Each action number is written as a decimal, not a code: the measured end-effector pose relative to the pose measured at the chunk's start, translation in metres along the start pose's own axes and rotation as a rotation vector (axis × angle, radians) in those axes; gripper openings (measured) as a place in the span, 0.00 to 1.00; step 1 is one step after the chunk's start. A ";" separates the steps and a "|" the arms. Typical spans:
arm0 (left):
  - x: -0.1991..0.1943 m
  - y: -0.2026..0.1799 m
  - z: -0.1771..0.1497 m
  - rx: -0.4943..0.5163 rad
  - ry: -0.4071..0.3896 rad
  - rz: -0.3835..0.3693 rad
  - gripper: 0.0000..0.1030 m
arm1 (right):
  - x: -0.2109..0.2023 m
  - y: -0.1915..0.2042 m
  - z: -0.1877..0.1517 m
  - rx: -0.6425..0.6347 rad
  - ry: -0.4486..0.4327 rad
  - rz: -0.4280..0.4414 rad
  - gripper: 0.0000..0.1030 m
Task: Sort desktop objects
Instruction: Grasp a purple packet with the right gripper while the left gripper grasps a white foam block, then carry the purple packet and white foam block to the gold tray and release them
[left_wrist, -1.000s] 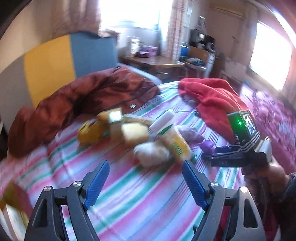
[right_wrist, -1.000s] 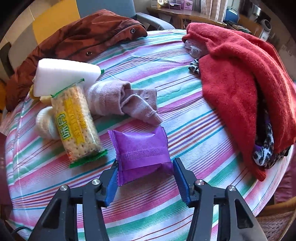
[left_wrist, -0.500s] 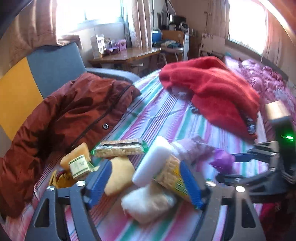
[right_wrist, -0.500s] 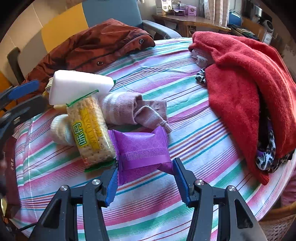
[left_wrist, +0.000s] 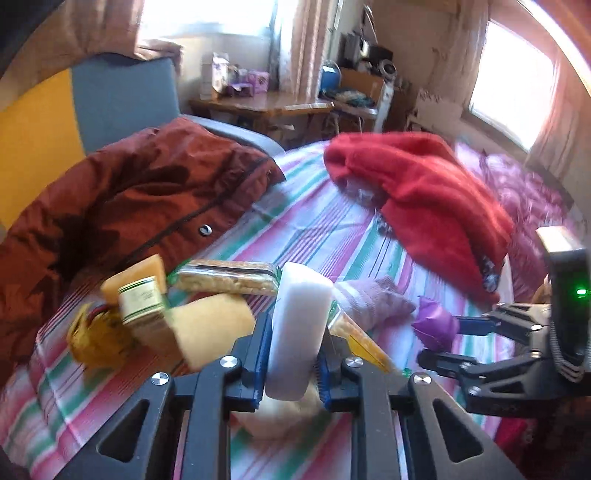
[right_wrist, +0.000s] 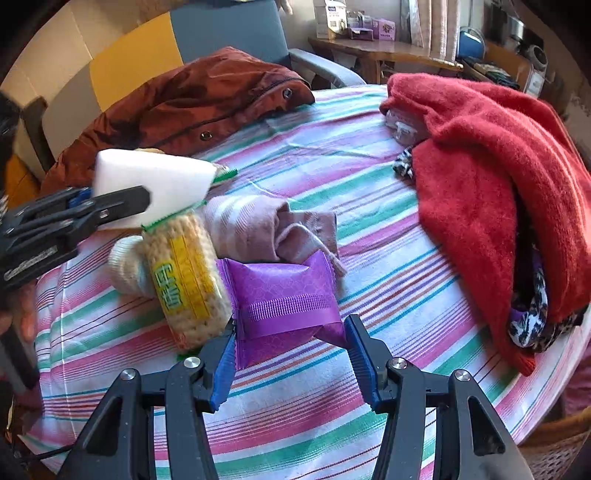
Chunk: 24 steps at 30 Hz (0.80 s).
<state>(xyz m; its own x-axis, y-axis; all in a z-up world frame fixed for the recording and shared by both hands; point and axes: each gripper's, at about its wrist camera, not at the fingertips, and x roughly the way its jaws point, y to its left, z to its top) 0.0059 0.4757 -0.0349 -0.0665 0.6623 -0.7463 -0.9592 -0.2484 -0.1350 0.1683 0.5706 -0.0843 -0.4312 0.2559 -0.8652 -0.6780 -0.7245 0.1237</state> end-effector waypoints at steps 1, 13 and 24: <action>-0.008 0.002 -0.002 -0.020 -0.014 -0.002 0.20 | -0.002 0.001 0.000 -0.005 -0.013 0.005 0.53; -0.111 0.035 -0.069 -0.247 -0.109 0.079 0.20 | -0.023 0.036 -0.001 -0.134 -0.100 0.131 0.53; -0.213 0.089 -0.166 -0.475 -0.178 0.270 0.21 | -0.053 0.125 -0.021 -0.276 -0.086 0.301 0.53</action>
<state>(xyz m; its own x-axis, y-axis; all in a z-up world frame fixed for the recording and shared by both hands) -0.0197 0.1947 0.0038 -0.3767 0.6301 -0.6790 -0.6757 -0.6883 -0.2638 0.1191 0.4531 -0.0327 -0.6420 0.0500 -0.7651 -0.3337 -0.9166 0.2201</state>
